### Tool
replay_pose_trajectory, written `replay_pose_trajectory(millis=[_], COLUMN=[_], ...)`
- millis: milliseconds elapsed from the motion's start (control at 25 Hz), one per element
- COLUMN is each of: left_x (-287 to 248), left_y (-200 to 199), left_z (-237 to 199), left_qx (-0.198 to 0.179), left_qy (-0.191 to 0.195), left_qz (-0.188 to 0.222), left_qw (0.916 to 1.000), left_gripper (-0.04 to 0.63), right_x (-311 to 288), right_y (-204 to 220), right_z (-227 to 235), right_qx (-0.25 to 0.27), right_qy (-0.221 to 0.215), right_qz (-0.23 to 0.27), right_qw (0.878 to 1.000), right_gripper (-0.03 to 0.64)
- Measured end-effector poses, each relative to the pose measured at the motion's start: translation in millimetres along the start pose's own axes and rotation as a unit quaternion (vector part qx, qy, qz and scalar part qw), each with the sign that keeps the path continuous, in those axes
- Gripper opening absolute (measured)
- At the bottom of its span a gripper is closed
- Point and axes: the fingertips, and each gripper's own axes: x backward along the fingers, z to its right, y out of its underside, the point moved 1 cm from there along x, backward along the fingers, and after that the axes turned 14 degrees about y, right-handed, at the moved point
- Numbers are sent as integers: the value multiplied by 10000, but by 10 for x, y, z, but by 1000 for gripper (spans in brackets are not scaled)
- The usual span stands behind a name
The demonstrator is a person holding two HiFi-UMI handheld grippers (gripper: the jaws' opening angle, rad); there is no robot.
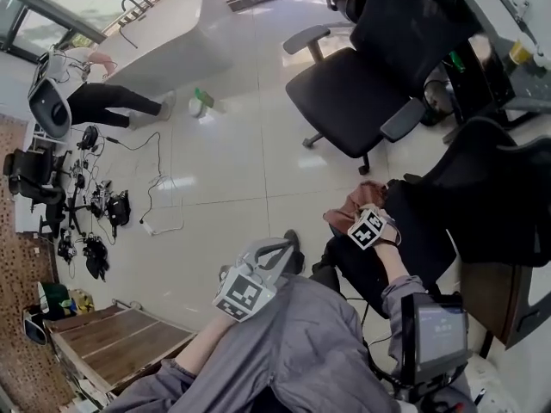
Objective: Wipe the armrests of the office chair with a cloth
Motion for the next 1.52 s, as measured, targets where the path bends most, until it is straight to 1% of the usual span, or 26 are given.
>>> replay_pose_trajectory(millis=[120,280,360,440,520,640,760,880,920,960,1040,1160,1200,1320,1400,1520], left_x=[-29,-90,-95,-90,-93,-88,-57,-9,4,16,40,74,82,81,62,14], left_y=[-68,-123,-151,-149,-141,-116,-119,-90,-77,-67,-59,-68,-70,-85,-88,-112], left_z=[20,66,63,60,59,55,42,16,8,3,-2,-15,-20,-23,-13,8], left_qx=[-24,-134,-166,-141,-125,-87,-76,-12,7,22,35,45,49,12,-23,-146], left_qy=[-28,-17,-50,-102,-124,-137,-187,-269,-292,-309,-327,-350,-353,-315,-257,-101], left_qz=[114,95,147,184,203,153,178,180,183,186,187,204,212,247,256,306], left_qw=[9999,9999,9997,9997,9996,9998,9996,9995,9994,9993,9993,9992,9991,9992,9993,9994], left_gripper=[17,17,17,17,17,17,17,17,17,17,17,17,17,17,17,17], right_x=[119,286,365,382,313,176,109,58,43,28,11,-9,-9,67,150,308], right_y=[-128,-321,-350,-331,-250,-51,-23,12,29,48,63,-21,-61,-66,-191,-341], right_z=[-439,-1014,-1189,-1215,-1014,-379,218,775,903,981,997,789,656,131,-258,-782], right_qx=[454,929,1051,1070,875,375,-30,-390,-510,-621,-727,-607,-491,-20,180,330], right_qy=[-360,-1020,-1277,-1363,-1195,-594,-97,548,680,721,633,438,336,23,-261,-728], right_qz=[245,716,851,906,784,285,121,-73,-159,-250,-355,-211,-139,-231,33,400], right_qw=[9980,9879,9826,9807,9859,9971,9999,9977,9963,9951,9947,9970,9981,9997,9995,9960], right_gripper=[31,31,31,31,31,31,31,31,31,31,31,31,31,31,31,31])
